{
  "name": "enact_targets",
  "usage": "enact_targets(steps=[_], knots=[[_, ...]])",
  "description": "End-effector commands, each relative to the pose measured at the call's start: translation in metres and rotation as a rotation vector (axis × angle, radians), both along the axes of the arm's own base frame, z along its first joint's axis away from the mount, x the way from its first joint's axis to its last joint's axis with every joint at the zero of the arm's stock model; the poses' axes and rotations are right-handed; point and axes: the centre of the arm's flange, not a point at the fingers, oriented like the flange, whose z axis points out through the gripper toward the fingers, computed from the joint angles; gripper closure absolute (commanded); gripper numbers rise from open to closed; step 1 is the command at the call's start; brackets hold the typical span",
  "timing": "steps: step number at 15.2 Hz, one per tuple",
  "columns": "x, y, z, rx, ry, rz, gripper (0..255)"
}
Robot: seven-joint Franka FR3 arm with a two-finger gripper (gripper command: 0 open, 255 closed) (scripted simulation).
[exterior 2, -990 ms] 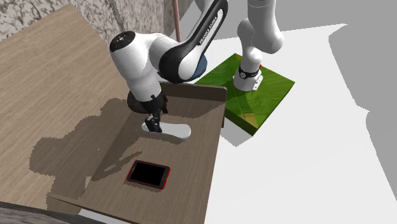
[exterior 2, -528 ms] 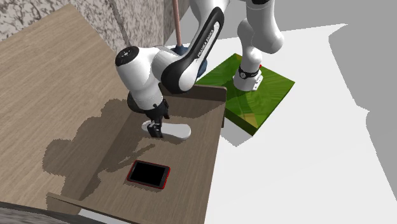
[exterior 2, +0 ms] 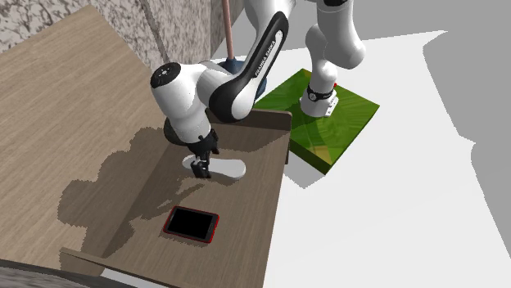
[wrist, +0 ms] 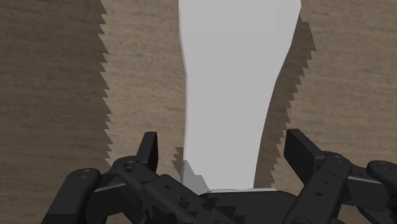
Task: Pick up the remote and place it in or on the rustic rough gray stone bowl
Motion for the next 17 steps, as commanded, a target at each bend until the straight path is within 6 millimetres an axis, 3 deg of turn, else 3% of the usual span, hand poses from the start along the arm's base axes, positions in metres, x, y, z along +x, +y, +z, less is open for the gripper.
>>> enact_targets(steps=[1,10,17], knots=[[0.000,0.000,0.000,0.000,0.000,0.000,255],[0.000,0.000,0.000,0.000,0.000,0.000,255],[0.000,0.000,0.037,0.000,0.000,0.000,255]])
